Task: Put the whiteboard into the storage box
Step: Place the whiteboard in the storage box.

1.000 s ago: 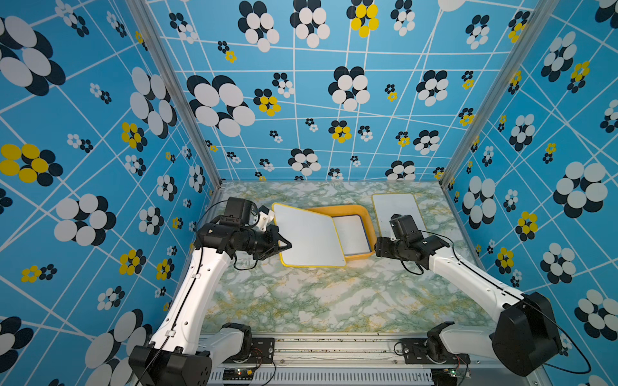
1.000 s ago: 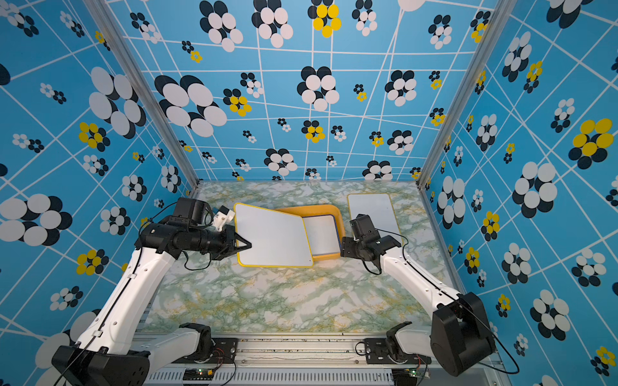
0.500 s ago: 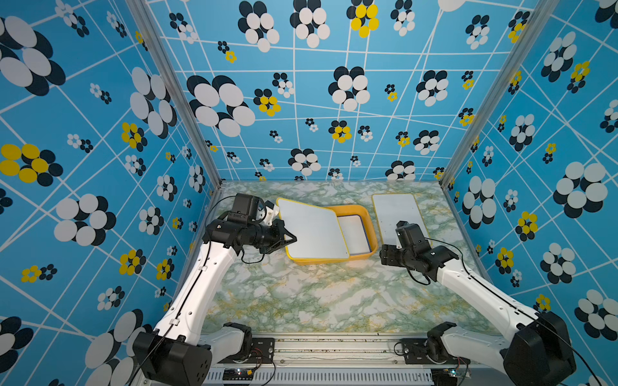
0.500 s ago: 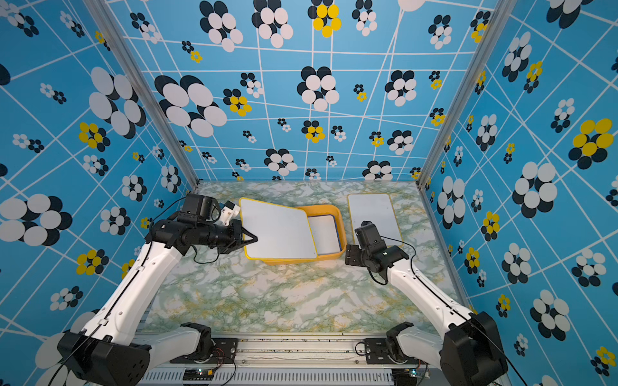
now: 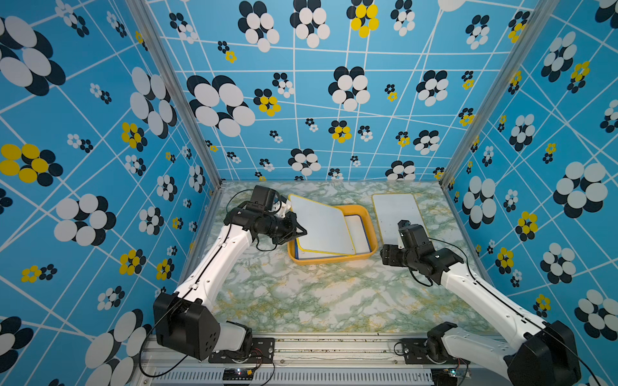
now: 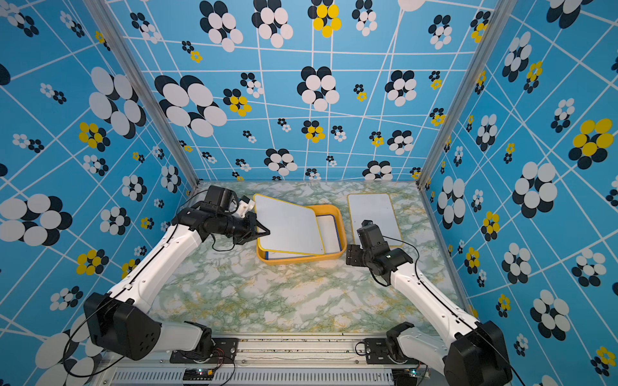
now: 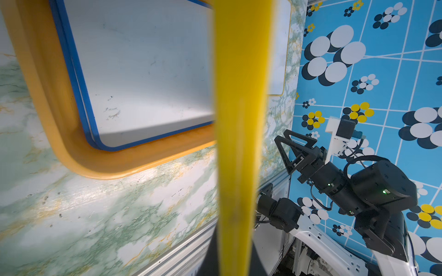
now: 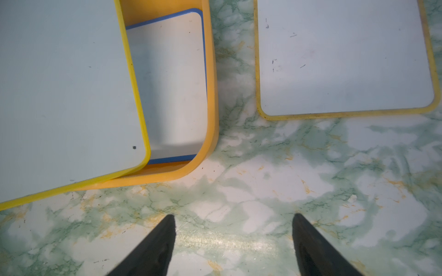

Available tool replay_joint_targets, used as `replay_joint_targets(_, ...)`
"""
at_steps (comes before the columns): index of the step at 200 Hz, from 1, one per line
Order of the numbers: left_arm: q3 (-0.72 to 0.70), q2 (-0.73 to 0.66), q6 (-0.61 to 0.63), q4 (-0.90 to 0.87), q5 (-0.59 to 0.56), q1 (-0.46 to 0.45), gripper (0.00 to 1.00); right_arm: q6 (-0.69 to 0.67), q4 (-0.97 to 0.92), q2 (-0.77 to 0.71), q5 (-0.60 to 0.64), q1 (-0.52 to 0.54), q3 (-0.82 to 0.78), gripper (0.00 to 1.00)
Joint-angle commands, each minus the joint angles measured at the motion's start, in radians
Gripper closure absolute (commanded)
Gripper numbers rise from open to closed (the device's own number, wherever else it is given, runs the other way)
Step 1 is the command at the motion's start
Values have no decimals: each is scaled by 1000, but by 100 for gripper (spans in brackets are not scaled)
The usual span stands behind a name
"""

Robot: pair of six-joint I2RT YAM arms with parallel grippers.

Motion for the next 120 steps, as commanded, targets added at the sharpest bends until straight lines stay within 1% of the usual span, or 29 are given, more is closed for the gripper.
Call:
replay_joint_targets(1, 51, 9, 0, 84, 29, -9, 100, -30, 0, -31, 0, 6, -18, 20)
replay_joint_targets(61, 44, 95, -22, 138, 39, -16, 100, -51, -4, -64, -14, 5, -24, 18)
replay_joint_targets(120, 54, 164, -25, 164, 60, -19, 100, -38, 19, -45, -42, 6, -19, 17)
